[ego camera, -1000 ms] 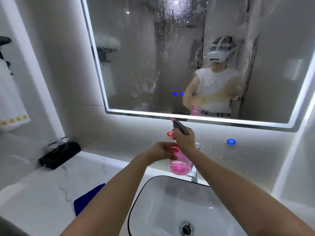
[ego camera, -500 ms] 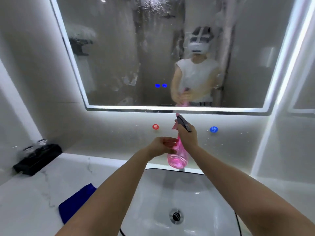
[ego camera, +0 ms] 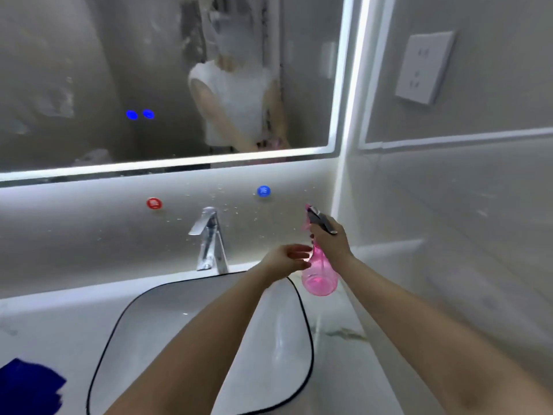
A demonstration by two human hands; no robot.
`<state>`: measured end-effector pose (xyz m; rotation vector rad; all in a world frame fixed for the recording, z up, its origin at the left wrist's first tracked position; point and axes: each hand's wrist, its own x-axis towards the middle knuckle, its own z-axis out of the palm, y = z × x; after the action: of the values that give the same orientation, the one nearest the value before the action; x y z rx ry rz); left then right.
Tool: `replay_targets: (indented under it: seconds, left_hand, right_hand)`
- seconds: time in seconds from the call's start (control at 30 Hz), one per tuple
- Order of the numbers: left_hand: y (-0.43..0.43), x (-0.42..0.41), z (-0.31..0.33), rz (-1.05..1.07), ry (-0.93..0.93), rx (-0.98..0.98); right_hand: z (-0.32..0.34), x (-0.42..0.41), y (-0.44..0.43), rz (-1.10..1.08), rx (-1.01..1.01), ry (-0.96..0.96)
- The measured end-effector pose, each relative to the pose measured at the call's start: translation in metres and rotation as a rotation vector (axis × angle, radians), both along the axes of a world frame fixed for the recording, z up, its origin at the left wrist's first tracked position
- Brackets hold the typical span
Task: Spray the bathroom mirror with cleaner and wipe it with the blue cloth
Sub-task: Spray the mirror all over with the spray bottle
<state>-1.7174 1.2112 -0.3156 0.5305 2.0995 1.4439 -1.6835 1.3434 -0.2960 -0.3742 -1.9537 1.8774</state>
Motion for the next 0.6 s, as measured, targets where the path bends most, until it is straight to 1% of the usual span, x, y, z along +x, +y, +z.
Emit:
replay_targets:
  seconds: [0.07, 0.13, 0.2, 0.3, 0.37, 0.47, 0.6]
  left_hand:
    - [0.012, 0.002, -0.004, 0.08, 0.001, 0.033]
    - [0.017, -0.003, -0.003, 0.194, -0.007, 0.118]
    - [0.019, -0.009, 0.0, 0.258, -0.039, 0.2]
    - [0.02, -0.017, 0.001, 0.229, -0.005, 0.188]
    - [0.021, -0.018, 0.0, 0.187, 0.039, 0.169]
    - [0.021, -0.022, -0.001, 0.182, 0.028, 0.187]
    - [0.018, -0.028, 0.001, 0.189, 0.036, 0.188]
  right_hand:
    - [-0.011, 0.004, 0.015, 0.013, -0.041, -0.011]
    - [-0.019, 0.008, 0.027, 0.028, -0.102, -0.035]
    - [-0.03, 0.01, 0.036, 0.058, -0.15, -0.056]
    - [-0.04, 0.012, 0.044, 0.095, -0.227, -0.063]
    - [-0.045, 0.012, 0.047, 0.143, -0.231, -0.104]
    - [-0.047, 0.012, 0.047, 0.203, -0.228, -0.145]
    - [-0.041, 0.009, 0.042, 0.144, -0.249, -0.122]
